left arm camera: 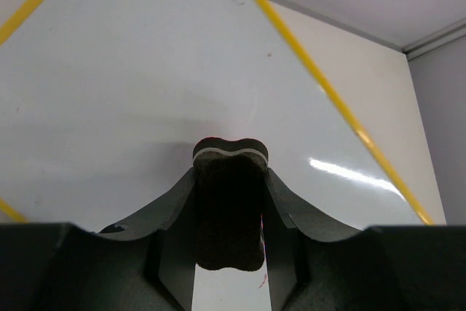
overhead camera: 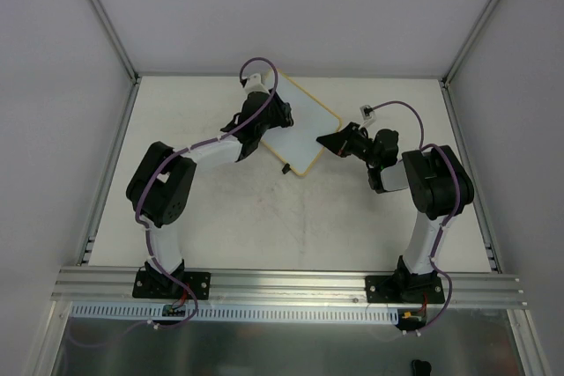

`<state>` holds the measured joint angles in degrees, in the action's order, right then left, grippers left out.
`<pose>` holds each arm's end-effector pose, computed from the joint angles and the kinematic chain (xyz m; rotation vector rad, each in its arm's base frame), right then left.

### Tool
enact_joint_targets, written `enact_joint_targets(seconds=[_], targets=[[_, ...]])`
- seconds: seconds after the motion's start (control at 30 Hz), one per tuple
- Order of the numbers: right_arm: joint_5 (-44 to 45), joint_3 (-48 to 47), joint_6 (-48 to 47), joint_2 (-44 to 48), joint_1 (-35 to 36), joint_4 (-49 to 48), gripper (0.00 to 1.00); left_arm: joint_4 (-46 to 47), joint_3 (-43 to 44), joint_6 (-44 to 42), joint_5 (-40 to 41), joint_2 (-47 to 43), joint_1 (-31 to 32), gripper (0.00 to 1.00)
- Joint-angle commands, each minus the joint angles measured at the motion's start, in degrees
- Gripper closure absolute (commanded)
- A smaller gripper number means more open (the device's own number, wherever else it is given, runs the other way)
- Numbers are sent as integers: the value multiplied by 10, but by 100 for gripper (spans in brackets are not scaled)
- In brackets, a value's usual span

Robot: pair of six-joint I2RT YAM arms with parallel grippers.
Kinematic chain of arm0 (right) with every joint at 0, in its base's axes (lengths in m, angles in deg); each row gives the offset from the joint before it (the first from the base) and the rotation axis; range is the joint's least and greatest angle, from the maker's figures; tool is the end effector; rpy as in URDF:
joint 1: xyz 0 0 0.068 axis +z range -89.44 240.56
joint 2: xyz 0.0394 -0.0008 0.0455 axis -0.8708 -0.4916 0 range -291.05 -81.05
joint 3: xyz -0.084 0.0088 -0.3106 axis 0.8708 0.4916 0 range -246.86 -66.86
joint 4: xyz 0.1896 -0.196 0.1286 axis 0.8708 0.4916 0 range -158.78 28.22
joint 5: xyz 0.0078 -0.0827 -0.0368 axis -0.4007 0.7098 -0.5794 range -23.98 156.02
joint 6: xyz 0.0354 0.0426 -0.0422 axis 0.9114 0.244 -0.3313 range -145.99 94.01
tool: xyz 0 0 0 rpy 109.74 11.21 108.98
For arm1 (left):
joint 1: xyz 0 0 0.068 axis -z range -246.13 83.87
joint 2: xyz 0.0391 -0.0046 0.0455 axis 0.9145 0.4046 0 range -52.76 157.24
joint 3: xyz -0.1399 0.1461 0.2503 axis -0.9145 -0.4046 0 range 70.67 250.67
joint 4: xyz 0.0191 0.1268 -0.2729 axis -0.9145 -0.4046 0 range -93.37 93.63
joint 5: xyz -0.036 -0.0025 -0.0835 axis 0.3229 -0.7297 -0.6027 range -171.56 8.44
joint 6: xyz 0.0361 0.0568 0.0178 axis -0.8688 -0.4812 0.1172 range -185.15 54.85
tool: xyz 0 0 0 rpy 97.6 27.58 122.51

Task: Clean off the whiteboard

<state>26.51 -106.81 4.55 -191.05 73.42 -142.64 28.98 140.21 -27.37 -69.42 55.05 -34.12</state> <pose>0.3814 0.1241 0.1671 -0.3429 1.5916 1.1080 0.4346 -0.2578 0.2530 -0.2477 1.8266 -0.6770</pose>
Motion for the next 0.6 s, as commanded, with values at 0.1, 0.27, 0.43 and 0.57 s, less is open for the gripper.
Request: enact_joint_targets(seconds=[0.1,0.27,0.43,0.57], targets=[[-41,-5,-1,27,12,-139,100,2,60,-48,-5,16,8,100],[-41,-6,-1,25,12,-139,100,11,73,-61,2,35,15,100],[-40,-6,-1,25,12,-139,100,16,89,-91,24,51,45,100],[-39,-6,-1,26,12,-139,100,16,105,-119,47,66,69,100]])
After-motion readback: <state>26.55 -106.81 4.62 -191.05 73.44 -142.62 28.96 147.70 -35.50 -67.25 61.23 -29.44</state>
